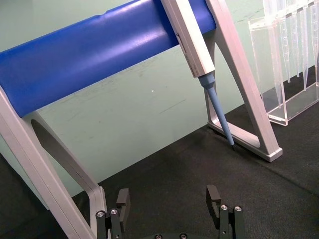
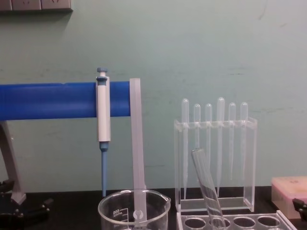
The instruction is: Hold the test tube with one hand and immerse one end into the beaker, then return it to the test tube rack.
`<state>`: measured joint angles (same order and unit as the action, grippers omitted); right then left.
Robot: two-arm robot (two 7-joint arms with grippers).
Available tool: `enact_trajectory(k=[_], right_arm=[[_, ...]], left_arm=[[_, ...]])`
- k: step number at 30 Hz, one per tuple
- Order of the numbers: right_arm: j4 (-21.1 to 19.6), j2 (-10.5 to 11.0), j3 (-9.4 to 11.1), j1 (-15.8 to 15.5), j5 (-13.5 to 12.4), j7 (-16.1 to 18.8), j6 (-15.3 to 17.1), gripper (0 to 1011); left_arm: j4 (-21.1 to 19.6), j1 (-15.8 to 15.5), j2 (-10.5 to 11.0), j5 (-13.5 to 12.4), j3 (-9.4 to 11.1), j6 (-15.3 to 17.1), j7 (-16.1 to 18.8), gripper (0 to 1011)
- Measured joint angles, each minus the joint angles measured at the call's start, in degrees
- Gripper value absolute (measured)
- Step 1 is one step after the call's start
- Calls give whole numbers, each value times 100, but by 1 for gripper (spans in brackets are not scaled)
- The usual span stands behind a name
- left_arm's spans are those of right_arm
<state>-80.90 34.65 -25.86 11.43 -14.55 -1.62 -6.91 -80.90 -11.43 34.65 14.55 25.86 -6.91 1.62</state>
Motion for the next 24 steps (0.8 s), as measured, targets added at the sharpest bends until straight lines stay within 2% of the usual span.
enact_trajectory(k=[16, 19, 24], right_arm=[[0, 0, 0, 0, 0, 0, 0, 1002], [-110, 30, 82, -130, 17, -18, -58, 1002], [-657, 238, 319, -633, 130, -225, -236, 1002]], left_arm=[[0, 0, 0, 0, 0, 0, 0, 1000], [0, 0, 0, 0, 0, 0, 0, 1000], [0, 0, 0, 0, 0, 0, 0, 1000]])
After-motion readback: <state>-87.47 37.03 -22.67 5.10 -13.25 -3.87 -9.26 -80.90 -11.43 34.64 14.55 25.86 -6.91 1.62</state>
